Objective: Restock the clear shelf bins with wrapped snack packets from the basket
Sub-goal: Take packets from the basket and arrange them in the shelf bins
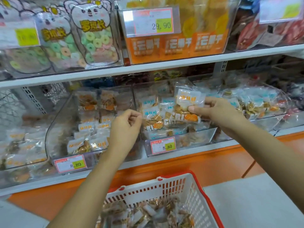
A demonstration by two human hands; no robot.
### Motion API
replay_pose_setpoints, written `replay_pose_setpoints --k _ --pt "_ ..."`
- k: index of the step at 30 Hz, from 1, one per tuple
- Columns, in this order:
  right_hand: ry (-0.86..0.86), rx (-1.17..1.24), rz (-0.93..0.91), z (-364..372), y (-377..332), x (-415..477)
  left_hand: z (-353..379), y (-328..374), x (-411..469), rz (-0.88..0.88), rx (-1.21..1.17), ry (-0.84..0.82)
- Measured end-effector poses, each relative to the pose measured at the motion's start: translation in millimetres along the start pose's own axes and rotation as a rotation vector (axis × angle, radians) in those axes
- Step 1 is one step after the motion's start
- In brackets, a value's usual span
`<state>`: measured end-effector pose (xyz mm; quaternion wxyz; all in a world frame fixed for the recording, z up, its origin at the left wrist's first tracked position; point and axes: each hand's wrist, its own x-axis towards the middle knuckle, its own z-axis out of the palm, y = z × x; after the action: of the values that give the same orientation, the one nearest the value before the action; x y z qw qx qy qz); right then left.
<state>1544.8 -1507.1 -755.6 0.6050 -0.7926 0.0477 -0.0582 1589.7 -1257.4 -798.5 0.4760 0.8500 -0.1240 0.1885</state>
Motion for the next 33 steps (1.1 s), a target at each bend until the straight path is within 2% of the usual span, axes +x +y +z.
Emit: replay_pose_setpoints --k 5,7,9,13,16,19,21,24,26,28,30,33 --pt "-0.057 -0.054 -0.005 63 -22 22 -30 -28 17 -0.044 0.098 0.029" --pt "-0.035 -0.097 0.013 101 -30 41 -40 -41 29 -0.078 0.134 -0.008" --pt "0.017 -0.178 0.027 137 -37 66 -42 -51 45 -0.136 0.074 -0.041" --pt "0.096 -0.405 0.027 184 -50 110 -45 -55 74 -0.619 -0.642 -0.042" --pt "0.058 -0.606 -0.047 194 -56 116 -46 -72 84 -0.663 -0.718 -0.198" --pt "0.078 -0.719 -0.127 196 -47 108 -39 -87 95 -0.761 -0.795 -0.179" --pt "0.105 -0.821 -0.159 198 -34 102 -28 -96 106 -0.762 -0.695 -0.147" --pt "0.103 -0.841 -0.203 199 -20 97 -12 -106 122 -0.665 -0.464 -0.211" --pt "0.088 -0.857 -0.241 198 -19 95 -2 -113 133 -0.64 -0.481 -0.219" --pt "0.092 -0.863 -0.267 197 -18 94 7 -120 146 -0.636 -0.434 -0.156" --pt "0.102 -0.85 -0.266 197 -17 95 14 -130 158 -0.578 -0.172 -0.124" --pt "0.092 -0.798 -0.243 197 -16 95 9 -123 163 -0.424 0.353 -0.184"
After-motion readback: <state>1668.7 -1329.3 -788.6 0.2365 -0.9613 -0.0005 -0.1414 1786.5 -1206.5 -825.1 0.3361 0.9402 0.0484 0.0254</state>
